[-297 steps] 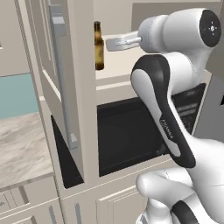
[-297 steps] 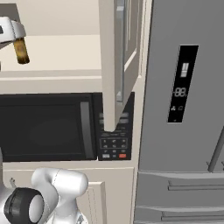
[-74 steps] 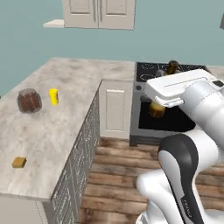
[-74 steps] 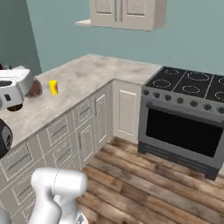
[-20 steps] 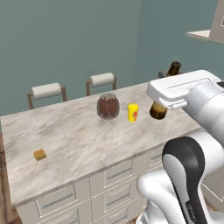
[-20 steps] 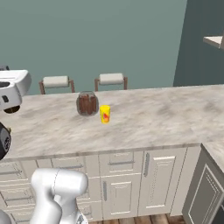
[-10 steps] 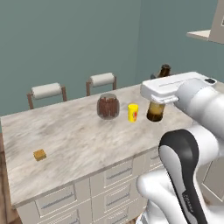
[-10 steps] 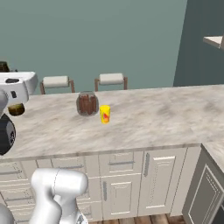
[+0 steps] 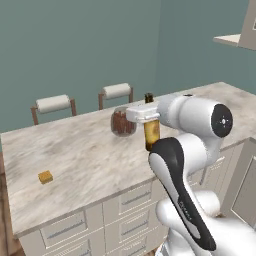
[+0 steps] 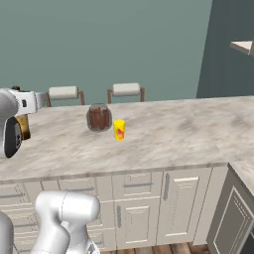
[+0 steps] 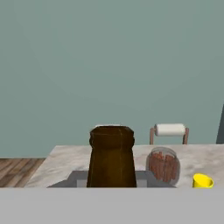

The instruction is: Open the cabinet directly in front. Then move the beer and the cup to the dining counter with the jar on it.

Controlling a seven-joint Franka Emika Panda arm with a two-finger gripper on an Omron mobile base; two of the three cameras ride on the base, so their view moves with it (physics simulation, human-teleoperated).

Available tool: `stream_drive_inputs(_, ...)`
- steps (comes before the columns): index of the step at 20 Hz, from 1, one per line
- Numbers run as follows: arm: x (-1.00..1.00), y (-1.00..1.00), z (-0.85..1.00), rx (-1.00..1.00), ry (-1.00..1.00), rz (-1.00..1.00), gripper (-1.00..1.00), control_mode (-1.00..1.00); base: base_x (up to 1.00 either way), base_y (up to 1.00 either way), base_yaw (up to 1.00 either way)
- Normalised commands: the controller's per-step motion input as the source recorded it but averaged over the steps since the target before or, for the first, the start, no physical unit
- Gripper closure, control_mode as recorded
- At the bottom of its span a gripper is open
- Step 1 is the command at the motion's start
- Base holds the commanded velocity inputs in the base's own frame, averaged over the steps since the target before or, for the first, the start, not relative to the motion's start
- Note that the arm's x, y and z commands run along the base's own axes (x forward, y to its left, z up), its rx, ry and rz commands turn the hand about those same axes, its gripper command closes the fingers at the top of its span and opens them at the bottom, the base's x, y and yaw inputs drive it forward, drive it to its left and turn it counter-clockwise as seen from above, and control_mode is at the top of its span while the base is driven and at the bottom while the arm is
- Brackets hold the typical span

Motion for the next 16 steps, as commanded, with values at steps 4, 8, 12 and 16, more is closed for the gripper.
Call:
stream_drive_inputs(4,0.59,0.00,-0.18,-0.01,0.00,0.00,1.00,-1.00,0.00,0.00,0.00)
stream_drive_inputs(8,1.00,0.08,-0.53,0.00,-0.02,0.00,1.00,-1.00,0.00,0.00,0.00)
stream_drive_inputs(12,0.99,0.05,-0.60,0.00,-0.01,0.00,1.00,-1.00,0.00,0.00,0.00)
stream_drive_inputs(16,0.67,0.02,-0.58,0.00,-0.08,0.00,1.00,-1.00,0.00,0.00,0.00)
